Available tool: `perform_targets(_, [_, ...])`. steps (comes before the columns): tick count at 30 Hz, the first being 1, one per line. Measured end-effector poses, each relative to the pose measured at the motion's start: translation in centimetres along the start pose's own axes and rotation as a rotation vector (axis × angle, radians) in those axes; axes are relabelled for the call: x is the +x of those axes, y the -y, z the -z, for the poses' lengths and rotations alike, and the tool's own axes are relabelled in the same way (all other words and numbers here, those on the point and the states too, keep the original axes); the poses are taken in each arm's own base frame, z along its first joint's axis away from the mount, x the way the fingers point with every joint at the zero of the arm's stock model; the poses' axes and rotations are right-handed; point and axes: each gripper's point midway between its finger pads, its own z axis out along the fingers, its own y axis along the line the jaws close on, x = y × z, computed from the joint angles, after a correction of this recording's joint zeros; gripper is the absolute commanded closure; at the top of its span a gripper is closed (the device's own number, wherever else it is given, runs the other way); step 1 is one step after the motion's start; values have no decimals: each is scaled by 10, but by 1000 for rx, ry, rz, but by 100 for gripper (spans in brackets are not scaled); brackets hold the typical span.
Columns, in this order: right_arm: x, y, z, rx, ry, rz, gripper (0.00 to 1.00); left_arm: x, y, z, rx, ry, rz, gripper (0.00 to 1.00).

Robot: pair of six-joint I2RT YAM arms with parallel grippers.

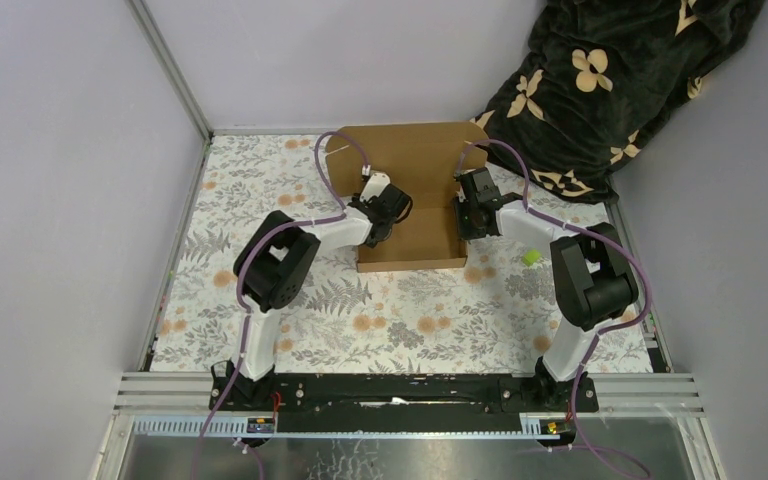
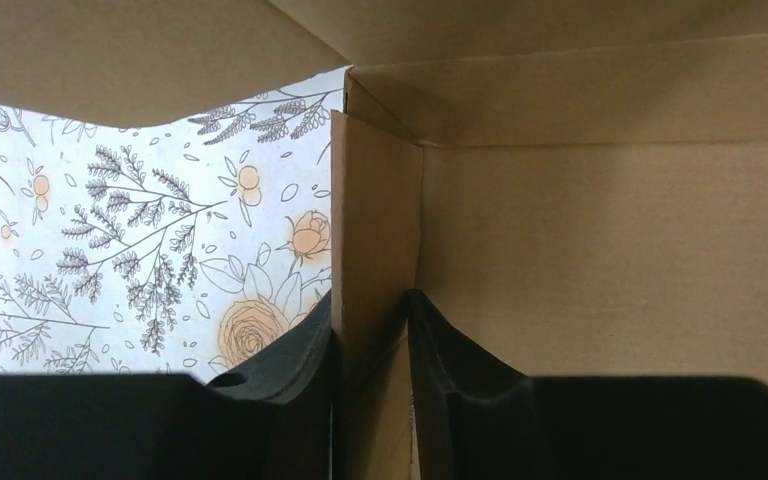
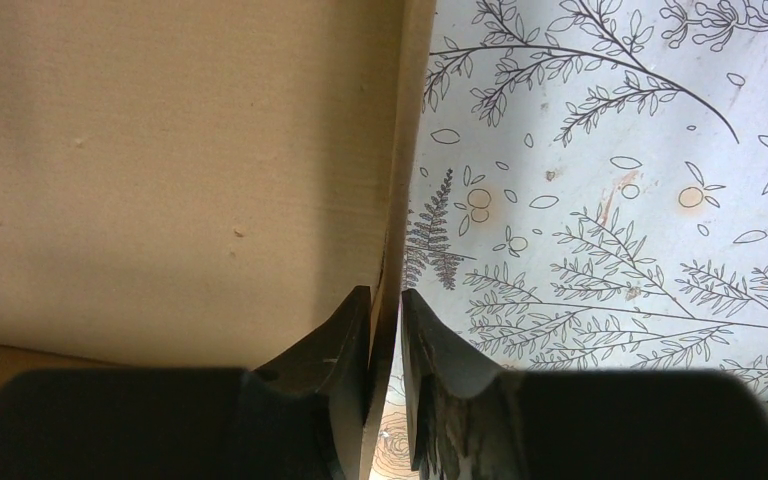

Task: Fold the paper box

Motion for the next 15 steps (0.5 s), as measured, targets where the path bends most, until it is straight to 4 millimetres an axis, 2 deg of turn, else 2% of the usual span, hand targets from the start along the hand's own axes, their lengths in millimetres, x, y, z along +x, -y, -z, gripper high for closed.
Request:
perform_targets(7, [0,-1,1,-3,1,0,76,7,-3,0,1,-11,-24,57])
perform_targets(15, [6,2,2,7,-24,2,76,6,4,9,92,-27,-36,55])
